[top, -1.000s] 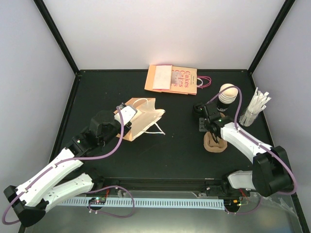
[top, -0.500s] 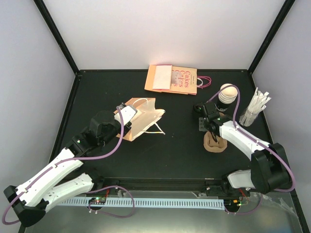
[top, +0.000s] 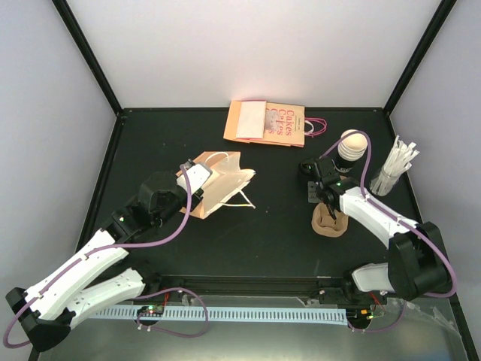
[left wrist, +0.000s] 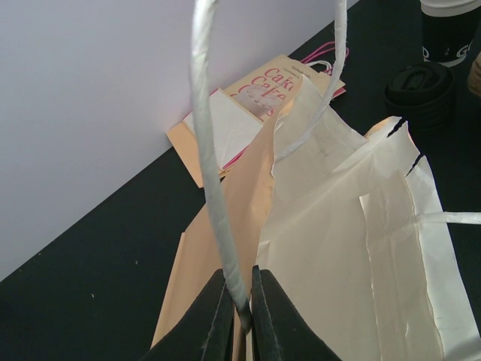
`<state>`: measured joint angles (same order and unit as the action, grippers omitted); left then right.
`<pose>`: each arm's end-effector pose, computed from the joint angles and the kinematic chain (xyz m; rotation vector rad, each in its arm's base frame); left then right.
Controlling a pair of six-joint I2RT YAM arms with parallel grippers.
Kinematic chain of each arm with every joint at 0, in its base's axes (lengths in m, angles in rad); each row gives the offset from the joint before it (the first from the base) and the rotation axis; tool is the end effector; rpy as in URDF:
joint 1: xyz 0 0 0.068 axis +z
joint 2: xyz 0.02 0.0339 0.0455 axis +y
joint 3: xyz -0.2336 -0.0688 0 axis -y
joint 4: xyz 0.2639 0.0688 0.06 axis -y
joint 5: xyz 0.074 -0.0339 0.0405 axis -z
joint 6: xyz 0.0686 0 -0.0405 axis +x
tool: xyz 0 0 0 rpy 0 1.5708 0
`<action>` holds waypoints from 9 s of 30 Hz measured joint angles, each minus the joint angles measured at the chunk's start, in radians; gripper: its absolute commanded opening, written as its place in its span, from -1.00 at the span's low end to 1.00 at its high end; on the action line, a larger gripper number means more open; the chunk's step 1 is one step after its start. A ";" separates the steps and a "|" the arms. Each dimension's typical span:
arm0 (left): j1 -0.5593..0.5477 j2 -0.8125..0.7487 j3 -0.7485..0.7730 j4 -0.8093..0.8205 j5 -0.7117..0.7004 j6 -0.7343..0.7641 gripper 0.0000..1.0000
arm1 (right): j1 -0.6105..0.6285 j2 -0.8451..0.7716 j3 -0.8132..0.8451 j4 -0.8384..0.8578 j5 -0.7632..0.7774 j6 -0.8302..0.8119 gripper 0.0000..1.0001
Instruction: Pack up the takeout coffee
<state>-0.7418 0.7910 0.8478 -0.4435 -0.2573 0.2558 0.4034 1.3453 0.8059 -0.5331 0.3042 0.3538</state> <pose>0.1930 -0.1532 0.3016 0.7788 1.7820 -0.0702 0.2763 0.0956 0.1346 0.0364 2.5692 -0.1242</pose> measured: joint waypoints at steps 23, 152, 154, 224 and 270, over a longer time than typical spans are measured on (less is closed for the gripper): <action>0.000 0.000 0.000 0.000 0.000 0.000 -0.82 | 0.001 -0.151 0.006 -0.092 0.046 0.011 -0.98; 0.055 -0.033 -0.014 0.026 -0.124 -0.051 -0.83 | 0.667 0.088 0.130 0.075 -0.223 -0.266 0.79; 0.058 -0.035 -0.014 0.026 -0.131 -0.051 -0.83 | 0.667 0.151 0.160 0.063 -0.213 -0.304 0.80; 0.114 -0.081 -0.009 0.034 -0.036 -0.073 -0.81 | 0.504 -0.212 0.244 -0.020 -0.265 -0.264 -0.17; 0.114 0.027 0.183 -0.091 0.384 -0.279 -0.97 | 0.504 -0.218 -0.026 0.855 -1.025 0.418 -0.20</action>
<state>-0.6281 0.8181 1.0309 -0.5343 0.1268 -0.0235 0.9073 1.1271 0.7795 0.3214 -0.7204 0.7719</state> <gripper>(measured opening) 0.018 0.404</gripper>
